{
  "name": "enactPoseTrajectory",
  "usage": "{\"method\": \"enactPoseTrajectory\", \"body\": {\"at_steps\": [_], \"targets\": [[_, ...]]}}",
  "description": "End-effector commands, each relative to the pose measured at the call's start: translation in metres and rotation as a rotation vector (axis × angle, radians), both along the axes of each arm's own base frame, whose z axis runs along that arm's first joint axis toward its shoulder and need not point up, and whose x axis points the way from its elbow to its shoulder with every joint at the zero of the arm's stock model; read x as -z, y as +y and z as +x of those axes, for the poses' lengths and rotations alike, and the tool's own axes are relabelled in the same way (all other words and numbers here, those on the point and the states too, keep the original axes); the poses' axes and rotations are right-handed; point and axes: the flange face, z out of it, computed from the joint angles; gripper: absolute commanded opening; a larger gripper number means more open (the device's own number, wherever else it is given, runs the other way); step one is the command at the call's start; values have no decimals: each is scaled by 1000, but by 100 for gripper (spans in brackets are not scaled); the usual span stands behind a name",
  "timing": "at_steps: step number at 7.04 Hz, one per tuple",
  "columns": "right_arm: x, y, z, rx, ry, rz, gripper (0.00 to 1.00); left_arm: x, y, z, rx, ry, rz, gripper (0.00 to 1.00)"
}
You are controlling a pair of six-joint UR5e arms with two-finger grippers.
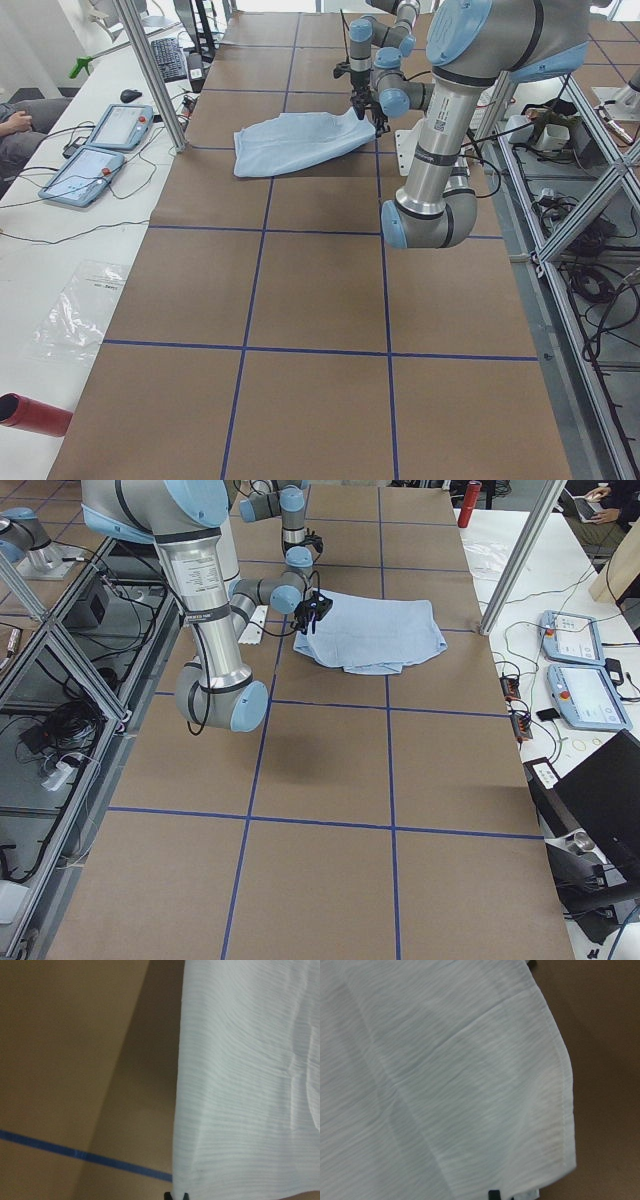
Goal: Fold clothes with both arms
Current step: 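Lift the near edge with both grippers and fold it toward the far edge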
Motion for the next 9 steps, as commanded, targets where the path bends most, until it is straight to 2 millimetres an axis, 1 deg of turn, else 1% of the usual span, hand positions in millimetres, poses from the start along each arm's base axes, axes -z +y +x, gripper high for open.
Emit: {"method": "enactPoseTrajectory", "body": {"at_steps": [1, 2, 3, 4, 5, 6, 7, 8, 9], "targets": [[18, 40, 17, 111, -60, -45, 0, 8, 40, -10, -77, -20, -11, 0], [21, 44, 13, 110, -62, -58, 0, 9, 40, -19, -85, -29, -21, 0], [25, 32, 8, 74, -60, -39, 0, 11, 37, -30, -78, -38, -21, 0], [36, -3, 9, -1, -67, -3, 0, 11, 14, -38, -36, -40, -13, 0], [46, -29, 8, -65, -68, 56, 0, 14, -11, -49, 14, -32, -9, 0], [60, -52, 14, -97, -82, 116, 0, 14, -39, -62, 64, -29, 2, 0], [64, -82, 23, -138, -77, 143, 0, 14, -70, -78, 90, -30, 31, 0], [69, -109, 22, -138, -64, 220, 0, 14, -112, -91, 131, -44, 53, 0], [80, -140, 12, -157, -46, 251, 0, 6, -149, -97, 162, -79, 82, 0]]}}
